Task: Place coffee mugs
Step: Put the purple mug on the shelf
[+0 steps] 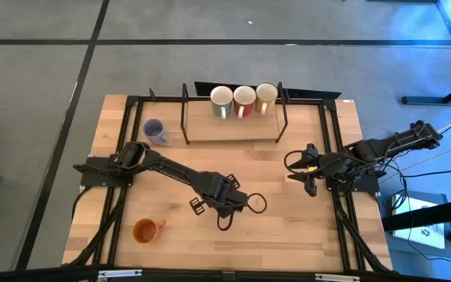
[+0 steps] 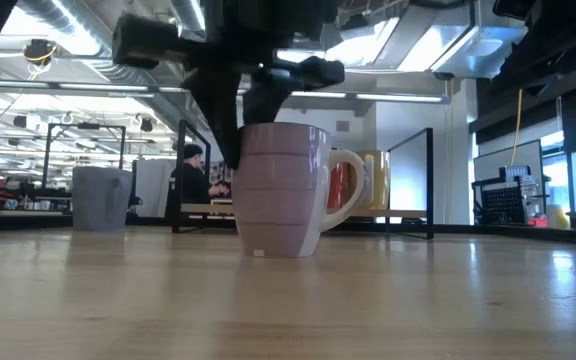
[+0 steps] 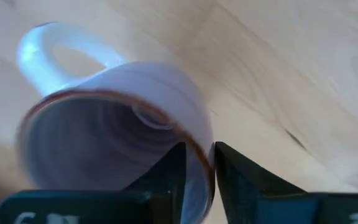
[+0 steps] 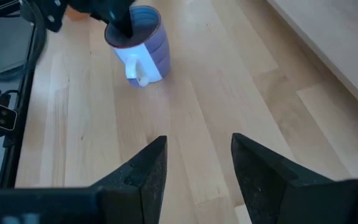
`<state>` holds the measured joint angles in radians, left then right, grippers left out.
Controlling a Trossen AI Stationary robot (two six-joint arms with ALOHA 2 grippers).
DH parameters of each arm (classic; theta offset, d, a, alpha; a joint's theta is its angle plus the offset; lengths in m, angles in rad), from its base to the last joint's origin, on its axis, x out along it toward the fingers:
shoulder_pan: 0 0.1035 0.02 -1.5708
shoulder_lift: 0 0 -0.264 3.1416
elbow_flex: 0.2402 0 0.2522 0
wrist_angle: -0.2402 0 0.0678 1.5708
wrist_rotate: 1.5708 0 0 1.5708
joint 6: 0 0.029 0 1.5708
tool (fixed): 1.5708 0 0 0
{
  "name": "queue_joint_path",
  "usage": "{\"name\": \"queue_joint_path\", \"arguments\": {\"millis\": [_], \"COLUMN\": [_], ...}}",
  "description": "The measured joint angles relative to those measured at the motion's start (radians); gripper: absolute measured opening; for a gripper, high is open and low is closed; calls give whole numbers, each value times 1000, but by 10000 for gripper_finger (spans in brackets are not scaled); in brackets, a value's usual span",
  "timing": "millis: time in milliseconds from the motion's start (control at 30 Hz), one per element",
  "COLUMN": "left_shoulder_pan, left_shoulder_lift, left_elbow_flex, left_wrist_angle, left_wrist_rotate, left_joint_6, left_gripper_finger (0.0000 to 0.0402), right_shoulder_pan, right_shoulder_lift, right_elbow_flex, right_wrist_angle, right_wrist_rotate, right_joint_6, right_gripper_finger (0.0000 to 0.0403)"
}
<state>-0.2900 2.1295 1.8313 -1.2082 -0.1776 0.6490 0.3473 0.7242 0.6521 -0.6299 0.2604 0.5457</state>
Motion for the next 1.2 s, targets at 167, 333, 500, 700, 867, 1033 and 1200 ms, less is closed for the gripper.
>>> {"name": "queue_joint_path", "arguments": {"millis": [167,333,500,700,867,1033,1200], "left_shoulder_pan": [-4,-5,30,89,123,135,139], "left_shoulder_lift": [-52,-141,-196,-201,-188,-180,-179], "left_elbow_flex": [0,0,0,0,-1,-21,-68], "left_wrist_angle": [-7,1,26,17,20,22,62], "left_wrist_rotate": [-40,-68,-72,-25,-24,-20,-12], "left_joint_6": [-95,-398,-878,-1398,-1615,-1694,-1696], "left_gripper_finger": [100,111,120,152,171,170,169], "right_shoulder_pan": [0,0,0,0,0,0,0], "right_shoulder_lift": [0,0,0,0,0,0,0], "right_elbow_flex": [0,0,0,0,0,0,1], "right_wrist_angle": [0,0,0,0,0,-5,-16], "right_wrist_rotate": [-2,-10,-10,-10,-9,-10,-9], "right_joint_6": [0,0,-1,-4,-10,-21,-28], "right_gripper_finger": [166,166,166,166,166,166,166]}}
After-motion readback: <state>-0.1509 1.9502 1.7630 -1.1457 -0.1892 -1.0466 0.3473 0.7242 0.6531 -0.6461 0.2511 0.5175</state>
